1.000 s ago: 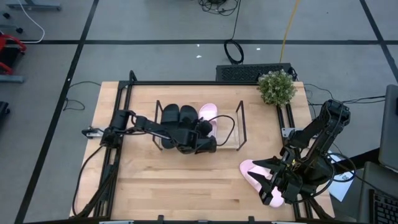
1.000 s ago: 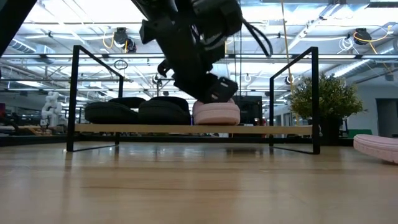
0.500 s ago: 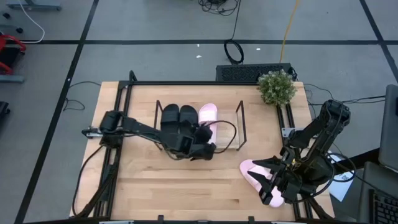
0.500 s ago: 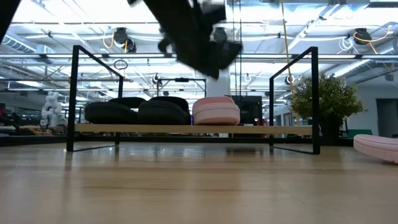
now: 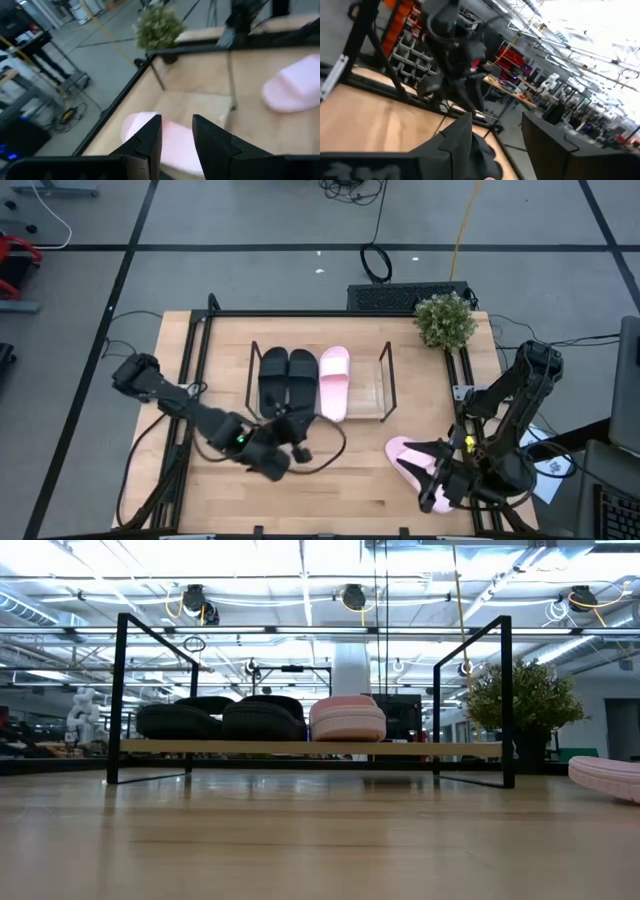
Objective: Pick and place slides into the shelf
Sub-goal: Put the pink slipper on the shelf
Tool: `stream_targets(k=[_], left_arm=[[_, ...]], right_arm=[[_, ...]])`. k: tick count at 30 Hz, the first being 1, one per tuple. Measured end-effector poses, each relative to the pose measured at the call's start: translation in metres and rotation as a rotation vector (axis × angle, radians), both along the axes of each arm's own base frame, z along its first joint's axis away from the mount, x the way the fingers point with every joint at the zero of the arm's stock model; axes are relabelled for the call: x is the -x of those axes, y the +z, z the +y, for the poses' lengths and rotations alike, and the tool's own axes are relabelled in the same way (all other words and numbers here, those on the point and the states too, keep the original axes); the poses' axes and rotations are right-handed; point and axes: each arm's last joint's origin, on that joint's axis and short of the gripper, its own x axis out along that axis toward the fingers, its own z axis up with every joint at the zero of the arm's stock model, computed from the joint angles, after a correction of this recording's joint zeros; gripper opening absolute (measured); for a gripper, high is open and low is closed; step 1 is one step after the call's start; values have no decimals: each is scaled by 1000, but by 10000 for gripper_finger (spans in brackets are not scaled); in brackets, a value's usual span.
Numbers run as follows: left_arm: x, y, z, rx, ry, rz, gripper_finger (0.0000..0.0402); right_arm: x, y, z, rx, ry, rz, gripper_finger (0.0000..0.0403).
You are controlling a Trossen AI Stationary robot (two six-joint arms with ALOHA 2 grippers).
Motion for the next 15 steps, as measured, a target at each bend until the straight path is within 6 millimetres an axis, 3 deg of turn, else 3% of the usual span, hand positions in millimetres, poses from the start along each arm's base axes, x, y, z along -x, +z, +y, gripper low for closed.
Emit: stream_targets(k=[8,12,15], left_arm=[[20,-5,-37,-2,-117,26,113],[27,-7,-45,-4,-134,33,113],[29,-7,-48,-7,-141,31,113]], right_arm=[[20,-7,15,-111,94,-23,164],[35,-6,21,-337,99,-83,164],[49,-10,27,-220,120,-27,164]])
